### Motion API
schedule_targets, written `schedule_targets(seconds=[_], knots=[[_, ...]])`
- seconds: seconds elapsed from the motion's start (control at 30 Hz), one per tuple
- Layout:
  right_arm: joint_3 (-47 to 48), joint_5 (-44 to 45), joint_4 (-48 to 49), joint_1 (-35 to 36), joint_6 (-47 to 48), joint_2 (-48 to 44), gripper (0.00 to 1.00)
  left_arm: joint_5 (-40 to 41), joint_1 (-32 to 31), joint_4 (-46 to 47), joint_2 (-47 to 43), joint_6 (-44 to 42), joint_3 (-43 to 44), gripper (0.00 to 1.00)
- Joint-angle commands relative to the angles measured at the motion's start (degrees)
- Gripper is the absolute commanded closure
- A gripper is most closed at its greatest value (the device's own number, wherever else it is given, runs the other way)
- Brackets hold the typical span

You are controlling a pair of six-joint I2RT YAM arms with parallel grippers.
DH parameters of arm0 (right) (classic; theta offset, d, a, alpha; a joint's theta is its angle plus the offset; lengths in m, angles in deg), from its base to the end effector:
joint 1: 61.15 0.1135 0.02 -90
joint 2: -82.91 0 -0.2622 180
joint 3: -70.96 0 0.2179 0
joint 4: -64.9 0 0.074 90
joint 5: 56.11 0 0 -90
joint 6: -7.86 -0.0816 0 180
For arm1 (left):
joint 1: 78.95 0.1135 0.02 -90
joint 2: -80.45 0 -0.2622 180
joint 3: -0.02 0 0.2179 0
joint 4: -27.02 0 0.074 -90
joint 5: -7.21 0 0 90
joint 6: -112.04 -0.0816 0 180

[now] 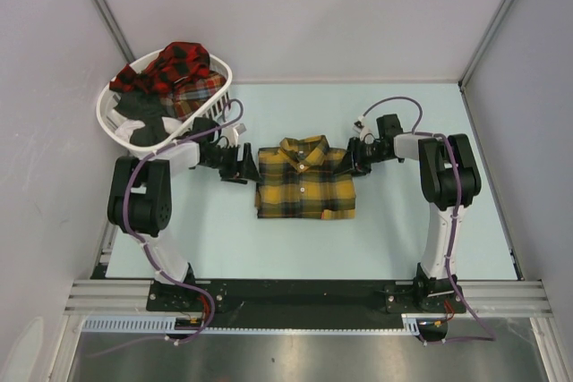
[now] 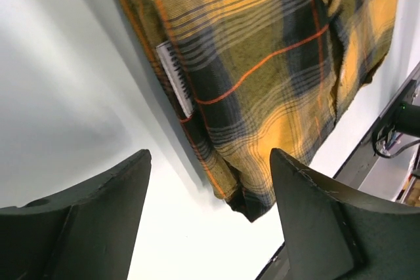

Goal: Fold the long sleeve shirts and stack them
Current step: Fold the shirt, then neatly place the folded shirt to the corner

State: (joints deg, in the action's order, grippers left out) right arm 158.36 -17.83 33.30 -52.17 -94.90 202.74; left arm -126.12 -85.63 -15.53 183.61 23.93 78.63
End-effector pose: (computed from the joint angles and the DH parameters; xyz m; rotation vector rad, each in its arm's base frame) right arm 0.3741 0.1240 0.1121 -0.2019 2.5727 1.3323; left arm 0.3210 -0.0940 0.1554 0.3185 2.5957 -1.0721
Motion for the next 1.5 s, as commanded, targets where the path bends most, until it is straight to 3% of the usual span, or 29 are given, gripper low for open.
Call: schedule_targets(seconds=[0.0,0.23,0.33,0.37,0.57,0.9,0.97,1.0,1.27,1.47], knots=[[-2.8,3.6,1.0,1.0,0.3,1.4,0.67,0.9,0.2,6.1,1.5,4.3,-3.0,0.22],[-4.6,4.2,1.4,1.1,0.3,0.8,0.73,-1.7,-1.6,7.9,6.7,6.0,-1.2,0.3],[-4.2,5.7,2.4,0.9,-0.3,0.2,0.88,-1.8,-1.7,7.6,7.1,6.3,-0.2,0.27],[-4.0,6.1,3.0,0.6,-0.6,0.1,0.99,-1.0,-1.7,7.3,6.6,5.9,-0.1,0.26],[4.5,11.6,3.6,-3.2,0.6,1.7,1.0,1.7,-0.4,2.0,4.8,1.1,3.2,0.21],[25.0,20.5,-6.5,-8.5,9.3,9.2,1.0,4.7,0.8,-5.9,4.2,-4.0,8.8,0.16],[29.8,20.8,-11.3,-10.7,12.2,10.9,1.0,4.9,0.9,-7.9,4.6,-5.1,9.6,0.14],[32.2,21.2,-13.4,-11.9,12.6,12.9,1.0,5.0,0.9,-8.5,4.9,-5.5,10.4,0.02],[53.7,25.0,-33.5,-19.4,33.4,20.4,1.0,5.7,0.7,-12.1,4.3,-8.3,13.3,0.01],[56.7,29.2,-33.9,-24.3,42.5,21.2,1.0,5.5,0.4,-12.5,3.5,-9.0,13.1,0.01]])
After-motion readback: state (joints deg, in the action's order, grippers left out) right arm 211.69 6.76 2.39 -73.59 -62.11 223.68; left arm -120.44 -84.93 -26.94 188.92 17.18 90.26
